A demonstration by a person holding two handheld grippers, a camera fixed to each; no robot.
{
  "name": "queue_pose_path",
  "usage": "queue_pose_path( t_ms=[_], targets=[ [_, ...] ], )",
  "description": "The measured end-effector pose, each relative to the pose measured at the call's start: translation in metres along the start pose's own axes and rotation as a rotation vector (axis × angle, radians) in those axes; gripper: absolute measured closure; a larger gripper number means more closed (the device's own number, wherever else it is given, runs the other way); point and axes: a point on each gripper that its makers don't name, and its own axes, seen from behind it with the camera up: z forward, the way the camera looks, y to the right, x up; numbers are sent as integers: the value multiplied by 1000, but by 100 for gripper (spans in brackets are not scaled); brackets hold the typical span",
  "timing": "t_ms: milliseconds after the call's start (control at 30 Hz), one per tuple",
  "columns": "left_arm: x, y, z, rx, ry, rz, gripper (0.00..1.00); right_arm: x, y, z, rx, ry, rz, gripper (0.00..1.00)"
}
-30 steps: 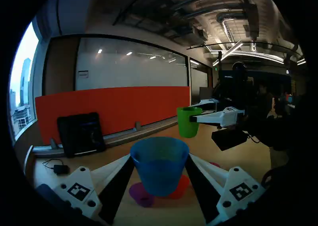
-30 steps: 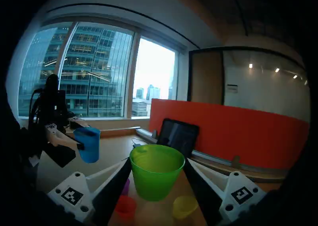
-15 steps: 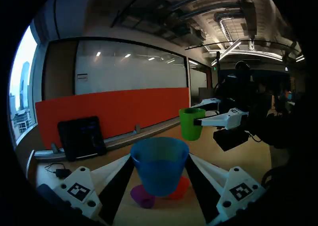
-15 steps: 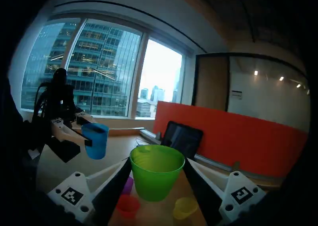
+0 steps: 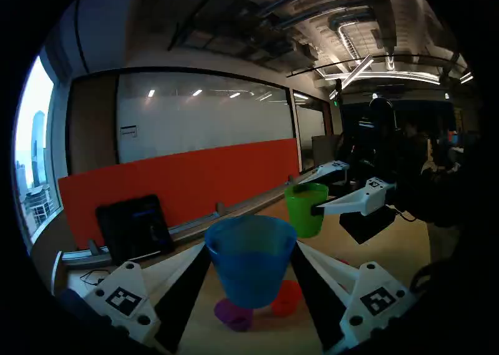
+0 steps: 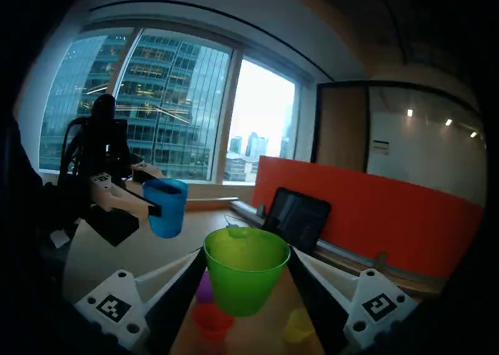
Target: Pour water
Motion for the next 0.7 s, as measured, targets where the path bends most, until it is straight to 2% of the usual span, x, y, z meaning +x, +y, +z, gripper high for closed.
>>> queue_pose_path(
  t_ms=[167, 700],
  targets=[
    [8, -1, -2, 5, 3, 30, 15, -4, -9, 0, 17, -4, -2, 6],
    [40, -4, -6, 51, 11, 169, 15, -13, -34, -1, 58, -10, -9, 6]
  ],
)
